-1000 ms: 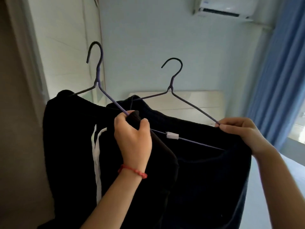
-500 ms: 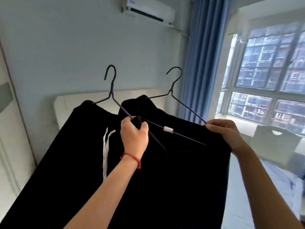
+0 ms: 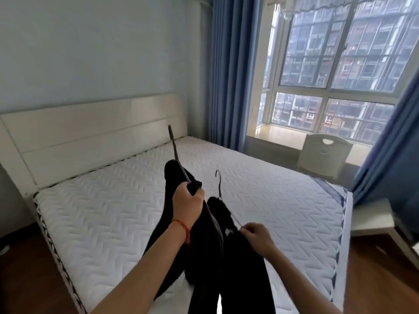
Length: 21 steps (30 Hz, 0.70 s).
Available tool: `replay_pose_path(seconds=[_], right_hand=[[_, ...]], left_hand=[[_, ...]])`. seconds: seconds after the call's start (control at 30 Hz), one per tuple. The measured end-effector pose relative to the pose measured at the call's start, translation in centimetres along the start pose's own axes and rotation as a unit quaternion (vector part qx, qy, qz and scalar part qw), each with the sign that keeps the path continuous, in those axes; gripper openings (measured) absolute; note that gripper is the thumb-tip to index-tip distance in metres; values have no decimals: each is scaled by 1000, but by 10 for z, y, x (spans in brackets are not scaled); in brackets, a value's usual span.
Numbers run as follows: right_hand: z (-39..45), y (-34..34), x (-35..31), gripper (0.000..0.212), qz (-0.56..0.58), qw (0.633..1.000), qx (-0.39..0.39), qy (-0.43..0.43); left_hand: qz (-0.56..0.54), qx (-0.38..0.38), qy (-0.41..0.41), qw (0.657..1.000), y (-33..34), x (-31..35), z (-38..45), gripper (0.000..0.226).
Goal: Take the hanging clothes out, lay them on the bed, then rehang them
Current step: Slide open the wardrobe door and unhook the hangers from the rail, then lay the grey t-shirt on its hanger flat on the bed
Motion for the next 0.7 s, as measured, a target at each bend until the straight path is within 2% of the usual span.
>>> replay_pose_path(seconds=[0.17, 0.33, 0.37, 0.47, 0.57, 0.7], right_hand=[[-52, 54, 72, 42, 49, 991, 25, 124], [-100, 86, 117, 24, 106, 969, 56, 217], [-105, 91, 123, 22, 97, 969, 47, 223], [-115, 102, 132, 15, 65, 966, -1, 252], [-114, 110, 123, 29, 31, 961, -31, 272], [-89, 150, 67, 36, 21, 972, -115, 206]], left_hand=[[37, -68, -61, 995, 40, -75, -3, 7], [92, -130, -181, 970, 65, -176, -7, 9], [92, -146, -218, 961, 67, -195, -10, 16], [100, -198, -298, 929, 63, -236, -25, 57], [154, -214, -299, 917, 40, -256, -39, 68], [222, -182, -268, 920, -24, -269, -53, 50]])
Point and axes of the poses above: each hand's wrist, its own z-axis towards the middle knuckle, its own y-axis out of the palm, x = y × z, the point moved 6 cm from there along z, towards the middle knuckle, and after that the axes turned 10 degrees about -y, right-handed, at the moved point
